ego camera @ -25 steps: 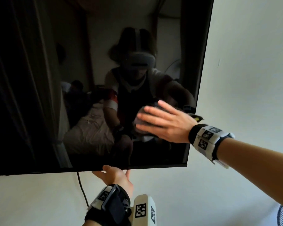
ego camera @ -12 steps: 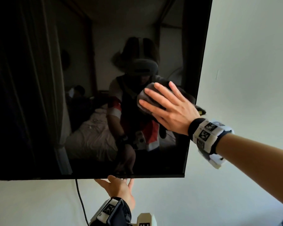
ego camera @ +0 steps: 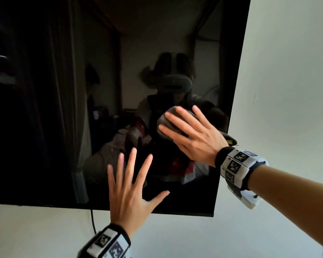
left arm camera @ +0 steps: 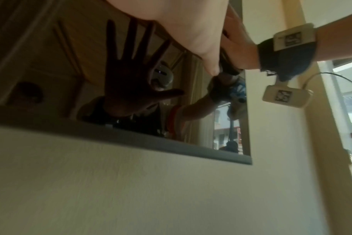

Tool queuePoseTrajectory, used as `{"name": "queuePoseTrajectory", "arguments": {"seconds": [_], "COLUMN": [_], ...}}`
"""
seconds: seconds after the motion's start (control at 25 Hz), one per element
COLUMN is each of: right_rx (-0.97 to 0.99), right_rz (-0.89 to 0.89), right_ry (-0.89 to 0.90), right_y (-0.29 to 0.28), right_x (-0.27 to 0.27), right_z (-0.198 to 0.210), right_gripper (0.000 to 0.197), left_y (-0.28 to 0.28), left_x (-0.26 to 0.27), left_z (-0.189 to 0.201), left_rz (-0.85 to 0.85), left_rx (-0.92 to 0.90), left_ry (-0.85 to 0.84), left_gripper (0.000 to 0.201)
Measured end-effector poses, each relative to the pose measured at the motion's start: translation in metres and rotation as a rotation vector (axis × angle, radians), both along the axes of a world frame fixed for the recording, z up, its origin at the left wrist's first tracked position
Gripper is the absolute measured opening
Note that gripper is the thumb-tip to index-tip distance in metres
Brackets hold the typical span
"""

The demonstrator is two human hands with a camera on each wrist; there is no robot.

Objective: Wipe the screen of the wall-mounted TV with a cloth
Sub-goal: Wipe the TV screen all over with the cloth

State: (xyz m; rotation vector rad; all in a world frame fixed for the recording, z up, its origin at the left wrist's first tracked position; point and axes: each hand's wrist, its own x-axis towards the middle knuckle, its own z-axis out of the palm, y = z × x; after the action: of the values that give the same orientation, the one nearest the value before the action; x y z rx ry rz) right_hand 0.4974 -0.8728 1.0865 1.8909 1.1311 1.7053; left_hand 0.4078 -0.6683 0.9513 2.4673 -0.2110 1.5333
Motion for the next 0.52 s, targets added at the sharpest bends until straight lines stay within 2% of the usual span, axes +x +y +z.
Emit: {"name": "queuePoseTrajectory", "arguments": {"seconds": [0.08,0.16,0.24,0.32,0.4,0.44,0.52], "right_rx": [0.049,0.342,0.554,0.470,0.376,0.441,0.700], "right_rz": [0.001,0.011,0.040,0.046,0.014,0.013,0.032], "right_ry": [-0.024,-0.025,0.017,0.048,0.028,0.007,-0.004], "right_y": [0.000,0.004,0.014,0.024,0.018,0.013,0.013], "right_x": [0.001,0.001,-0.002,-0.004,-0.001,0.003,0.002], "right_z": [0.024,0.054,0.050,0.026,0.040,0.061,0.092], "right_gripper": [0.047,0.047,0.048,0.049,0.048,0.046,0.045], "left_y": [0.002,-0.004,-0.008,-0.008,-0.007,-0.007,-0.007], "left_x": [0.011,0.017,0.025,0.028,0.031,0.033,0.036], "left_z": [0.018,0.026,0.027,0.025,0.023,0.022,0.020], "left_rz": [0.002,0.024,0.067,0.105,0.114,0.110,0.093], "left_rx": [0.084,0.138,0.150,0.146,0.146,0.145,0.138], "left_ry": [0.158,0.264,0.314,0.337,0.314,0.298,0.300], "left_gripper": [0.108,0.115,0.118,0.120,0.122,0.122,0.123]}}
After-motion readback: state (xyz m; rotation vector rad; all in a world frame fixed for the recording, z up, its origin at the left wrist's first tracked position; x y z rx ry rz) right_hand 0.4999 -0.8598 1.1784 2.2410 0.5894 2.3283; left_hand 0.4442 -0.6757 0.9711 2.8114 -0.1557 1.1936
